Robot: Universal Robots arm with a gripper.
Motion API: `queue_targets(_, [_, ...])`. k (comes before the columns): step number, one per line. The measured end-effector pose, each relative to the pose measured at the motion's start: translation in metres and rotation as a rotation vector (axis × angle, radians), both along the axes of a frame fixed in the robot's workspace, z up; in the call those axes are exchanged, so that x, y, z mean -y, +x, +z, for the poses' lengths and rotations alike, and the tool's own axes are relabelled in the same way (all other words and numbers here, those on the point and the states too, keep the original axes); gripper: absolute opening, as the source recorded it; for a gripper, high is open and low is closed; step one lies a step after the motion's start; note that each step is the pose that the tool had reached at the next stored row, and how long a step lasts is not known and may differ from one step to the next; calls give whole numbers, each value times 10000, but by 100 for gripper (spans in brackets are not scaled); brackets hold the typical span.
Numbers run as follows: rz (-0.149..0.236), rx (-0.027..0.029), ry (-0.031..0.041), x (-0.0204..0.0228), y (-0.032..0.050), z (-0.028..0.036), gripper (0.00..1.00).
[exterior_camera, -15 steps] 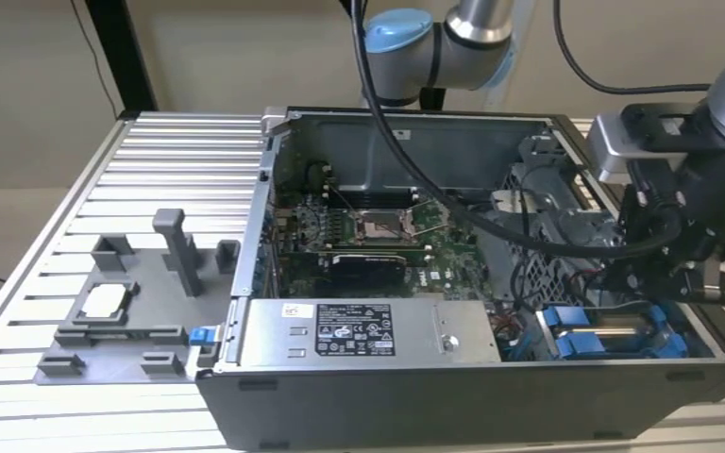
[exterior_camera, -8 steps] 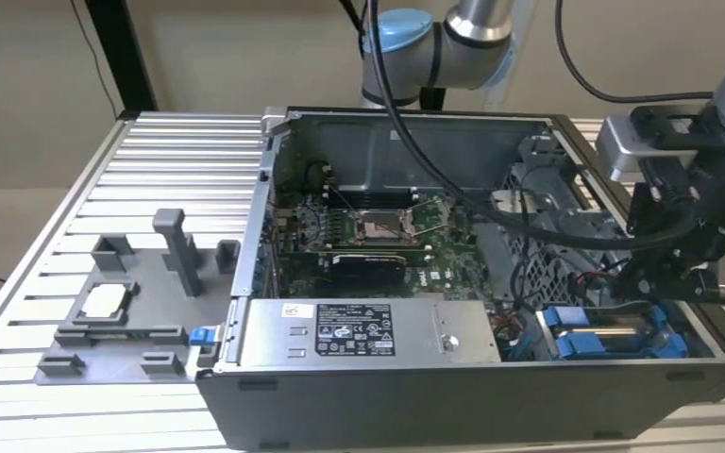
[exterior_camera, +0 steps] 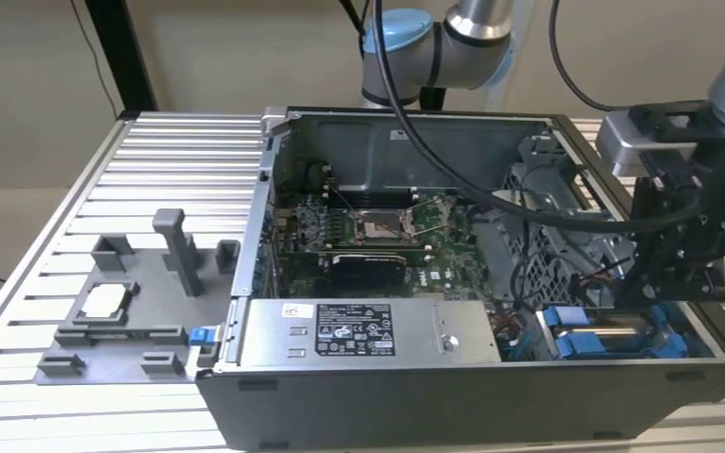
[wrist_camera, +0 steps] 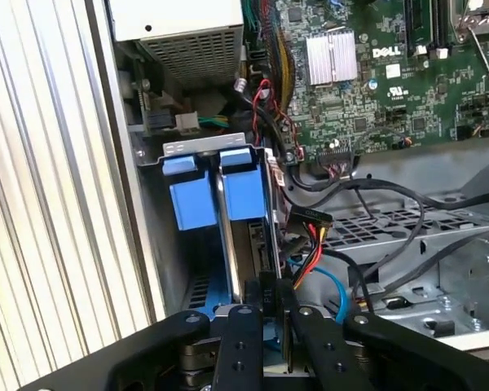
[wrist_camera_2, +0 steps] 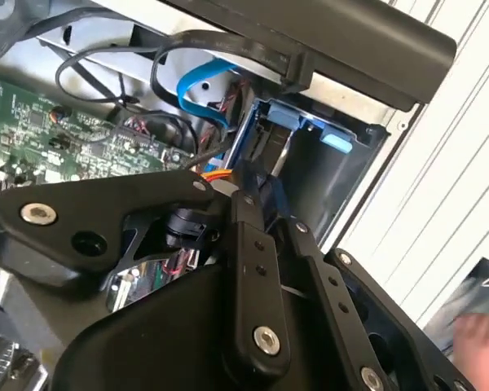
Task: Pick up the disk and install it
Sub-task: 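Insert the first disk wire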
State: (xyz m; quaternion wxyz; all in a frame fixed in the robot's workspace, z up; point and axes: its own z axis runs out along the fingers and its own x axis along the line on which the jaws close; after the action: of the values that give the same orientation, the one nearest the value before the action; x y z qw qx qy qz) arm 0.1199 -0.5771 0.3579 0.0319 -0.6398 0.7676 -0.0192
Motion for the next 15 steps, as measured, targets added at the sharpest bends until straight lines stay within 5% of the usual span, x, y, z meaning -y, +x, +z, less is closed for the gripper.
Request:
queue_targets(1, [0, -84, -114, -13, 3, 0, 0])
queue_targets(3, [-2, -134, -261, -41, 30, -12, 0])
queue_targets(8, [-1, -156, -268, -96, 114, -97, 0])
queue_targets(9, [-2, -196, -269, -119, 114, -103, 0])
queue_targets(10, [1, -317, -279, -130, 115, -103, 0])
queue_targets(12, [5, -692, -339, -146, 117, -104, 0])
queue_targets(13, [6, -790, -366, -153, 129, -106, 0])
queue_targets(15, [3, -808, -443, -159, 161, -108, 0])
